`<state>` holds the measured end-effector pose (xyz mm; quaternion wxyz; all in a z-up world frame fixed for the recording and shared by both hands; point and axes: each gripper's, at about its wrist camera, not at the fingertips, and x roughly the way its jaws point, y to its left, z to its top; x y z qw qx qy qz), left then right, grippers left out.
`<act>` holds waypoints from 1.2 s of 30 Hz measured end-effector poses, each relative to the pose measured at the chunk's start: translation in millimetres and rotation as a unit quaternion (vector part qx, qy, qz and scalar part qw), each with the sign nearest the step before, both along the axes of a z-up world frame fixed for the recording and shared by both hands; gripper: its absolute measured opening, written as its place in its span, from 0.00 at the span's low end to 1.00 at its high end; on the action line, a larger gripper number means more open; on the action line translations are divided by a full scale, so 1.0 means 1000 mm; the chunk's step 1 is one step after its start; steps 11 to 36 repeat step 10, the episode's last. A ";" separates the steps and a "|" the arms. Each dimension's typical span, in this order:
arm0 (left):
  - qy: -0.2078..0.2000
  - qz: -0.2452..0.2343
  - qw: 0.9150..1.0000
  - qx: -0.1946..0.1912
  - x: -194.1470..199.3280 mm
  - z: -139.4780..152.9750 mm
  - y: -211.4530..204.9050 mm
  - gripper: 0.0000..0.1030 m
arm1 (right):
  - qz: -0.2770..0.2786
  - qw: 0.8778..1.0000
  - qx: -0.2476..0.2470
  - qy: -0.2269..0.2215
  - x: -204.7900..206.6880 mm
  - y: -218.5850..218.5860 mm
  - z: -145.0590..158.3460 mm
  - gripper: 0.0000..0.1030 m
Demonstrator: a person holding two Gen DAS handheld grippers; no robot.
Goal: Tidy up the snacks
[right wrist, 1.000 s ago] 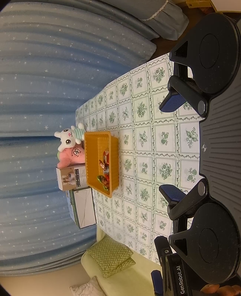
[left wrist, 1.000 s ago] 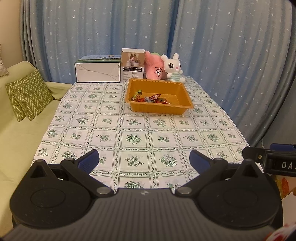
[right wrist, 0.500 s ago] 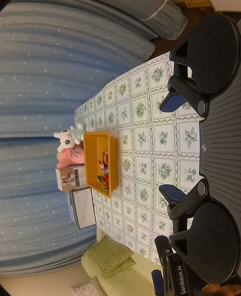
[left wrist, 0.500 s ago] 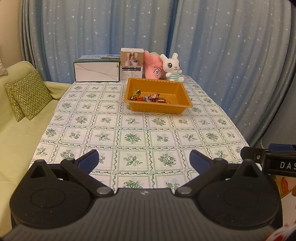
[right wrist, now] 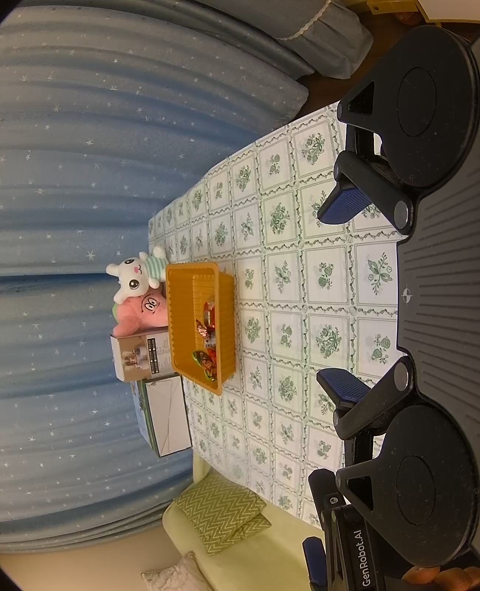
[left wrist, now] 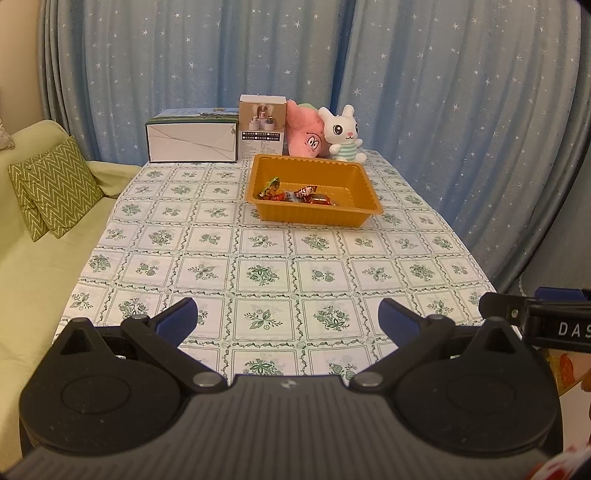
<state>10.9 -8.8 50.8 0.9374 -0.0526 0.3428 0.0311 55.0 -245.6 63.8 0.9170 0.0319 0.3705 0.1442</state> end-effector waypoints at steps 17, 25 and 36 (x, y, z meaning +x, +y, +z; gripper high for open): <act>0.000 0.003 1.000 0.000 0.000 -0.002 0.001 1.00 | 0.001 1.000 0.002 0.001 -0.002 0.003 -0.002 0.82; 0.000 0.003 1.000 0.000 0.000 -0.002 0.001 1.00 | 0.001 1.000 0.002 0.001 -0.002 0.003 -0.002 0.82; 0.000 0.003 1.000 0.000 0.000 -0.002 0.001 1.00 | 0.001 1.000 0.002 0.001 -0.002 0.003 -0.002 0.82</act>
